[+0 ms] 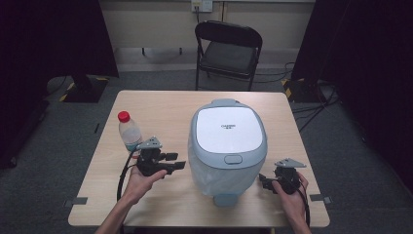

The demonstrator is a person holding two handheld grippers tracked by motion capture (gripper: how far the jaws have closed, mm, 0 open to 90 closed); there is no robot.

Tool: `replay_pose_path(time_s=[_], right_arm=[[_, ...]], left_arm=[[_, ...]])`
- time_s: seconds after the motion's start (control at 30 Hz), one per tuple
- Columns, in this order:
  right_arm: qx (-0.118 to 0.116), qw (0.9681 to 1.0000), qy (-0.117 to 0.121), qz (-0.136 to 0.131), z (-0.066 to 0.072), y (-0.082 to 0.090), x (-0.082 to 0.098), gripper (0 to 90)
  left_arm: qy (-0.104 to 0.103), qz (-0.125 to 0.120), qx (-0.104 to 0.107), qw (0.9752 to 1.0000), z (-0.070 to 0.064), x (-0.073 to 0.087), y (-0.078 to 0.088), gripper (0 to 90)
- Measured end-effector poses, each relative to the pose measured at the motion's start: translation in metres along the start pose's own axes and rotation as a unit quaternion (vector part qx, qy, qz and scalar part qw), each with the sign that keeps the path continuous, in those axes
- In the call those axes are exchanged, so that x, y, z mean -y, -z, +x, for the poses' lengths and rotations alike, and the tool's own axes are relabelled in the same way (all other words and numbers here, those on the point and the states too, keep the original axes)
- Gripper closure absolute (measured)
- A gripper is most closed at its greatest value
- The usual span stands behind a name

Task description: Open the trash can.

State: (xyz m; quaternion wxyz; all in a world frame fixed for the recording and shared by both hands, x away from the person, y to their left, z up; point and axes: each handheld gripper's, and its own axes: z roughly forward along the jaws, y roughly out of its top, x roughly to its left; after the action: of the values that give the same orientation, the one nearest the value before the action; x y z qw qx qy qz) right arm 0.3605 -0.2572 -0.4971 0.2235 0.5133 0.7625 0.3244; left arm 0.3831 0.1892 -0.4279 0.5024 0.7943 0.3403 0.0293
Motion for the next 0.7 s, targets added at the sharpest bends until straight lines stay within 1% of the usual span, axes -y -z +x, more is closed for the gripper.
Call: replay_pose_path(time_s=[0.03,0.07,0.13,0.17,0.2,0.27,0.3,0.33,0.37,0.4,0.43,0.5,0.57,0.67,0.7], right_arm=[[0.001,1.0000,0.000,-0.006,0.000,-0.001,0.001,16.4],[0.002,0.9999,0.000,-0.012,0.000,-0.002,0.002,15.9],[0.002,0.9999,-0.001,-0.013,0.000,-0.002,0.002,15.9],[0.002,0.9999,0.000,-0.013,0.000,-0.002,0.002,15.9],[0.002,0.9999,0.000,-0.013,0.000,-0.002,0.002,15.9],[0.002,0.9999,-0.001,-0.013,0.000,-0.002,0.002,15.9],[0.002,0.9999,0.000,-0.013,0.000,-0.002,0.002,15.9],[0.002,0.9999,0.000,-0.013,0.000,-0.002,0.002,15.9],[0.002,0.9999,0.000,-0.013,0.000,-0.002,0.002,15.9],[0.003,0.9999,0.000,-0.013,0.000,-0.002,0.002,15.9],[0.002,0.9999,0.000,-0.013,0.000,-0.002,0.002,15.9],[0.002,0.9999,0.000,-0.013,0.000,-0.002,0.002,15.9],[0.002,0.9999,0.000,-0.013,0.000,-0.002,0.002,15.9],[0.002,0.9999,-0.001,-0.013,0.000,-0.002,0.002,15.9],[0.002,0.9999,-0.001,-0.013,0.000,-0.002,0.002,15.9]], left_arm=[[0.001,-0.004,-0.004,1.0000,-0.001,-0.001,0.004,43.2],[0.005,-0.010,0.000,0.9999,-0.003,-0.003,0.007,41.7],[0.000,-0.017,-0.005,0.9998,-0.005,-0.007,0.014,39.2],[-0.003,-0.024,-0.002,0.9997,-0.007,-0.010,0.017,38.8],[-0.006,-0.033,-0.003,0.9994,-0.010,-0.014,0.023,38.2],[-0.017,-0.047,-0.007,0.9987,-0.014,-0.020,0.032,39.6],[-0.019,-0.054,-0.006,0.9983,-0.015,-0.023,0.036,41.8],[-0.022,-0.063,0.000,0.9978,-0.018,-0.027,0.041,42.0],[-0.026,-0.068,0.001,0.9974,-0.020,-0.029,0.045,44.7],[-0.032,-0.076,-0.003,0.9966,-0.023,-0.033,0.051,47.2],[-0.037,-0.083,0.001,0.9959,-0.026,-0.036,0.055,50.1],[-0.057,-0.100,0.014,0.9932,-0.032,-0.040,0.066,57.3],[-0.060,-0.113,0.019,0.9916,-0.038,-0.045,0.073,60.9],[-0.073,-0.128,0.026,0.9887,-0.048,-0.053,0.083,71.8],[-0.082,-0.133,0.026,0.9874,-0.052,-0.057,0.086,75.3]])
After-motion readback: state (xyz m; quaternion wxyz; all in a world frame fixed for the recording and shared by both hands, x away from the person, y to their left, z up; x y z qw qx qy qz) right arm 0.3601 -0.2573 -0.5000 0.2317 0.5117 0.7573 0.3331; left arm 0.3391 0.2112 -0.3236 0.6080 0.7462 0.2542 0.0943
